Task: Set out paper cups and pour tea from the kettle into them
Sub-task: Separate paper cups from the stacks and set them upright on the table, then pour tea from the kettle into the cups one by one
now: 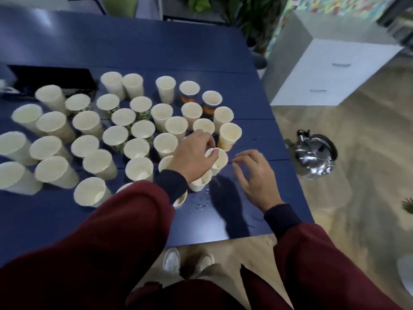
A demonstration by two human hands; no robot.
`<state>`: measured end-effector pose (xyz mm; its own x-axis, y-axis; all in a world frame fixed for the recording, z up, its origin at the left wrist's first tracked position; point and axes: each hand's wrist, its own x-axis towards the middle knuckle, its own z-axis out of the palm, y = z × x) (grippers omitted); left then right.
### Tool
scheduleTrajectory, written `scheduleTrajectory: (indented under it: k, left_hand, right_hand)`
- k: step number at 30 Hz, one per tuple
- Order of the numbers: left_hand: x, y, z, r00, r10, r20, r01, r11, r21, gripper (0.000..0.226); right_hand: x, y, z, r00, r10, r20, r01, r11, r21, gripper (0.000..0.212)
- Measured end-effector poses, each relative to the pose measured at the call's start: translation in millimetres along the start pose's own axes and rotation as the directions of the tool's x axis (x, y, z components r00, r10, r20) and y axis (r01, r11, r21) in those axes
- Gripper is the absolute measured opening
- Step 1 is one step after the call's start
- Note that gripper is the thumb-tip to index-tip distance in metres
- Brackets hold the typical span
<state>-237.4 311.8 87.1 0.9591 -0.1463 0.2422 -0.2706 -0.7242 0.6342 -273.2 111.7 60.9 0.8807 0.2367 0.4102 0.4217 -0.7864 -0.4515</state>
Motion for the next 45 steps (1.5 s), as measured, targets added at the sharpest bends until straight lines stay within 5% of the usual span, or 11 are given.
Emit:
scheduleTrajectory:
  k: [10, 23, 29, 35, 40, 45]
  left_hand:
    - [70.7, 85.3, 88.3, 0.957, 0.133, 0.258, -0.127, 0.991, -0.037, 0.011]
    - [141.5, 189.9, 240.8, 0.938, -0.028, 0.347, 0.029, 1.0, 0.002, 0.008]
    - [158.5, 207.8, 281.7, 0.906, -0.089, 0.415, 0.103, 0.995, -0.013, 0.006]
    - [161.5, 210.9, 316.3, 0.873, -0.086, 0.48, 0.123, 0.991, -0.047, 0.006]
    - [167.7, 224.9, 343.5, 0.863, -0.112, 0.493, 0.146, 0.989, -0.031, 0.019]
    - [183.7, 243.8, 387.2, 0.87, -0.219, 0.442, 0.234, 0.972, 0.022, 0.041]
  right_hand:
    - [-19.3, 106.5, -74.0, 0.966, 0.231, -0.118, -0.239, 0.97, -0.054, 0.01]
    - [-3.3, 306.0, -135.1, 0.936, 0.339, 0.093, -0.335, 0.94, -0.063, 0.015]
    - [4.1, 361.7, -156.6, 0.843, 0.516, 0.149, -0.506, 0.856, -0.102, 0.015]
    - [-9.2, 382.3, -165.4, 0.701, 0.68, 0.216, -0.645, 0.733, -0.214, 0.042]
    - [1.6, 396.4, -174.5, 0.672, 0.678, 0.299, -0.653, 0.732, -0.194, 0.052]
    - [19.8, 430.6, -171.7, 0.558, 0.676, 0.482, -0.74, 0.668, -0.081, 0.057]
